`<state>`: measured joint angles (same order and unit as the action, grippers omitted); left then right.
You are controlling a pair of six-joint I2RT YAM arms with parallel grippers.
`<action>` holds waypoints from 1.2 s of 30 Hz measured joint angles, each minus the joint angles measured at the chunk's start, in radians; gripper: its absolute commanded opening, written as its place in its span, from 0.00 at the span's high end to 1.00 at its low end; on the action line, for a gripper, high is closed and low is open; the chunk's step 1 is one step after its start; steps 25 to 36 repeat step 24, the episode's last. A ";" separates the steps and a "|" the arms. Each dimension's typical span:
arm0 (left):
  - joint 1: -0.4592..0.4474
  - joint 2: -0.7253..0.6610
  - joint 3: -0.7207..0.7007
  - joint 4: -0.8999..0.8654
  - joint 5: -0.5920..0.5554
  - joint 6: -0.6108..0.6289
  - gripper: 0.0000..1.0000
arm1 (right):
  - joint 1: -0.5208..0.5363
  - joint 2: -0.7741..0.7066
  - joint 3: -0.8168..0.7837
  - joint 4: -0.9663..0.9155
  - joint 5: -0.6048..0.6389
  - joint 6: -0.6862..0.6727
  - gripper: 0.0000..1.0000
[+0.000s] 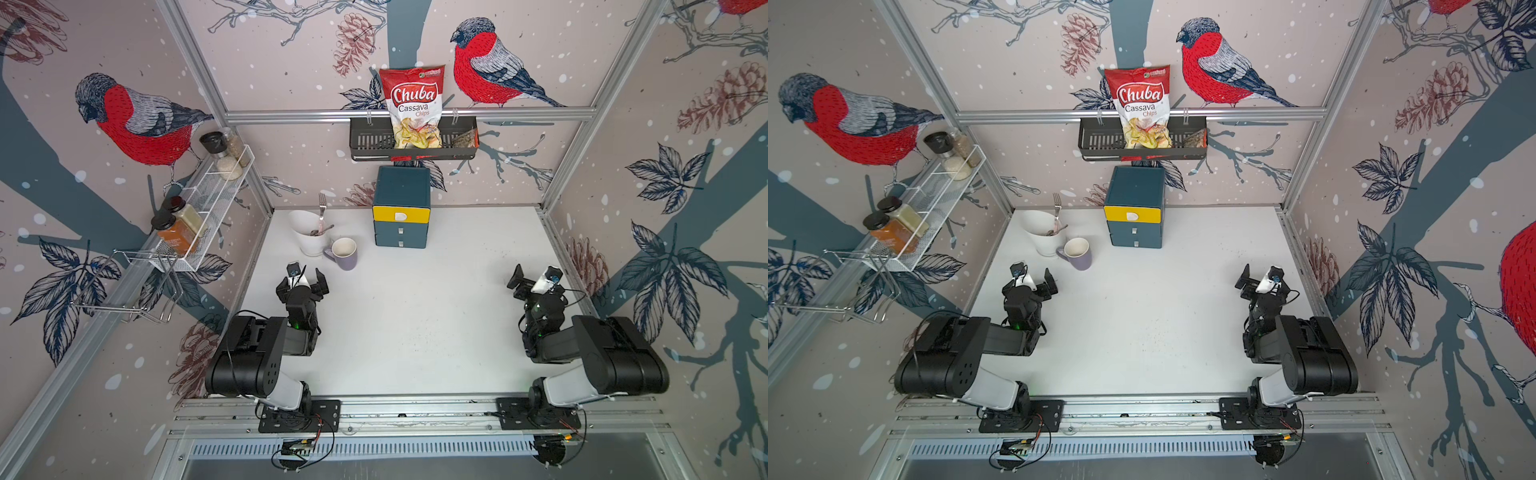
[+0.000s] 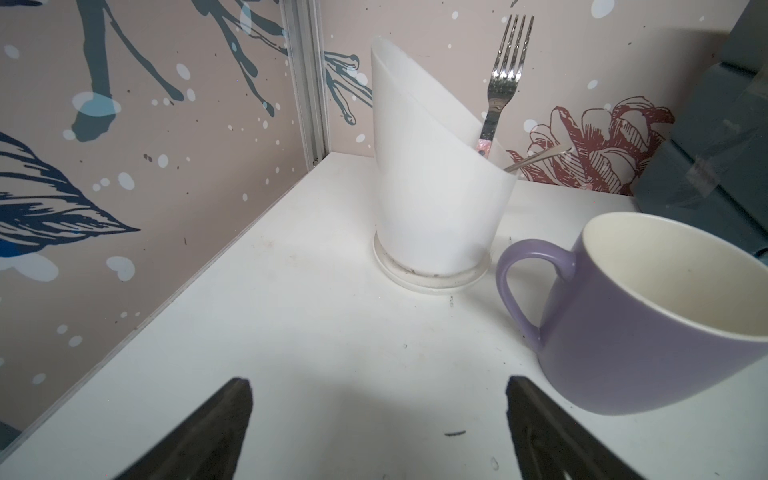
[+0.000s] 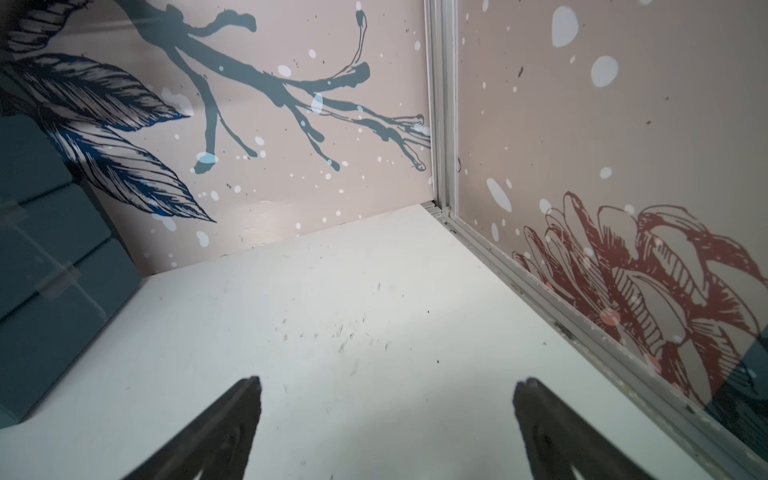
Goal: Put the binder clips in the drawer according to color
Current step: Reset both arms
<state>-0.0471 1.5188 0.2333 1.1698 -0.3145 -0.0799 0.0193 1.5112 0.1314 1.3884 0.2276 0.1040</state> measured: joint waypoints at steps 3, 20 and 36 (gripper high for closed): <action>0.000 0.002 0.006 0.003 0.026 0.006 0.01 | 0.005 -0.007 0.035 -0.049 0.003 0.001 0.00; 0.002 0.002 0.006 0.002 0.034 0.009 0.01 | 0.035 0.004 0.069 -0.118 0.129 0.005 0.00; 0.002 0.002 0.006 0.002 0.034 0.010 0.01 | 0.035 0.004 0.069 -0.118 0.134 0.005 0.00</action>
